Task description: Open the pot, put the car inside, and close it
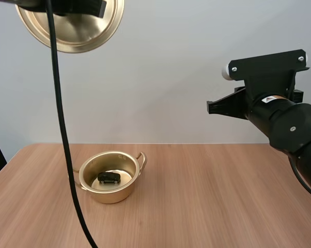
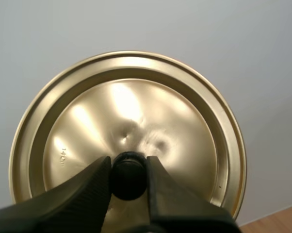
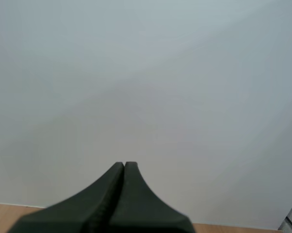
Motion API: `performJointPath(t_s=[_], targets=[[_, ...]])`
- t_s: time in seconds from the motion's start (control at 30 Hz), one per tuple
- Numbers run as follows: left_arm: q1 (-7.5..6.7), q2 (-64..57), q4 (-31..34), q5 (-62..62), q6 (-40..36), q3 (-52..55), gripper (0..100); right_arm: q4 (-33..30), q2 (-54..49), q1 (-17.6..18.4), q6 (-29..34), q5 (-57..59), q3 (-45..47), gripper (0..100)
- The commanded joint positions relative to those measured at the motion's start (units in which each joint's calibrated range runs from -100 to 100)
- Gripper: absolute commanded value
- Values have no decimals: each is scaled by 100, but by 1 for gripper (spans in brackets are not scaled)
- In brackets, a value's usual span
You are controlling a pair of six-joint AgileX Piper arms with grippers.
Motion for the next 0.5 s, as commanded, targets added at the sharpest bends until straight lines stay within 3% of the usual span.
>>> performJointPath(t_s=[0.0,0.47], targets=[[3,-1,152,0,4,247,0,0,-65,-3,7,19,-3,0],[3,545,164,287,4,1846,0,0,-97,-3,151,293,-3,0]])
